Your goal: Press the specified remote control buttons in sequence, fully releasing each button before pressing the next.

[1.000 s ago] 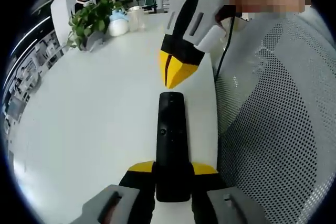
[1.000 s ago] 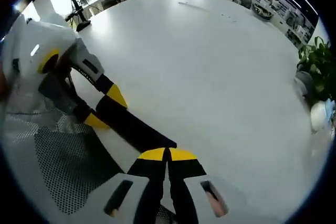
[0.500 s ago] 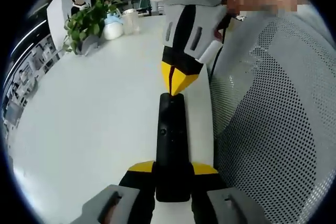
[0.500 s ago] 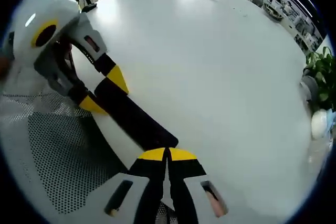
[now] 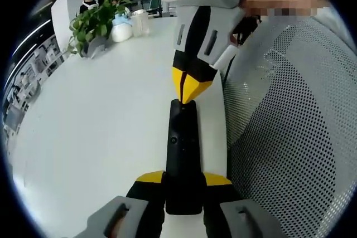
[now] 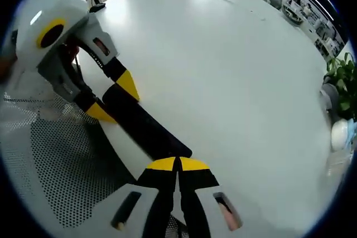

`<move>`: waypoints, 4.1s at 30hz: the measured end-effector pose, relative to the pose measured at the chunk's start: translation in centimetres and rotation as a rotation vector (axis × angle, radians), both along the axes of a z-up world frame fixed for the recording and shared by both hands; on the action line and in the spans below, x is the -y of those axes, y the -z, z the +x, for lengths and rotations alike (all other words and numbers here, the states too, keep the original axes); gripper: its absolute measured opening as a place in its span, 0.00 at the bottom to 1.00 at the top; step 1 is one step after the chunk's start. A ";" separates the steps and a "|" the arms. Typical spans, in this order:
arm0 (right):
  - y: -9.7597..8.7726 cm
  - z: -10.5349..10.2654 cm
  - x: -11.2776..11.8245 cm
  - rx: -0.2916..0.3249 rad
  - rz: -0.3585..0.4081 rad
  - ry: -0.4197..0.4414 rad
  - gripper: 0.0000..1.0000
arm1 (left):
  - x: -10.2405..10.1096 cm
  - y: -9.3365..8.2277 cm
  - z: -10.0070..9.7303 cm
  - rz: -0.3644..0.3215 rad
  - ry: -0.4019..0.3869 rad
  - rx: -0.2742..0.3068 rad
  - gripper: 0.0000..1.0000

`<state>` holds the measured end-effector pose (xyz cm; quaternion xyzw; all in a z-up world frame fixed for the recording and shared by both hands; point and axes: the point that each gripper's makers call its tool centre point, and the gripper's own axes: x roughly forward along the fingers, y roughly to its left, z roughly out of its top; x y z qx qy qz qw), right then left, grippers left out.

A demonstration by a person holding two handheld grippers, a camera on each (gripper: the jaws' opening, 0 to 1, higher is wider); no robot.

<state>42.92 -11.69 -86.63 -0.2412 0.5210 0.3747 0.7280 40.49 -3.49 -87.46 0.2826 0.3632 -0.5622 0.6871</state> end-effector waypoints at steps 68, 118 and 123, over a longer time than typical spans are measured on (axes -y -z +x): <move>0.1 0.2 0.0 0.032 0.010 0.002 0.00 | 0.2 0.0 0.1 -0.020 -0.017 0.001 0.24; 0.0 -1.0 -1.1 -0.002 0.057 -0.078 0.00 | 0.4 -0.1 0.2 -0.044 -0.024 -0.012 0.25; 0.1 -1.1 -0.5 -0.031 0.045 -0.057 0.00 | 0.4 -0.1 0.2 -0.045 -0.024 -0.013 0.25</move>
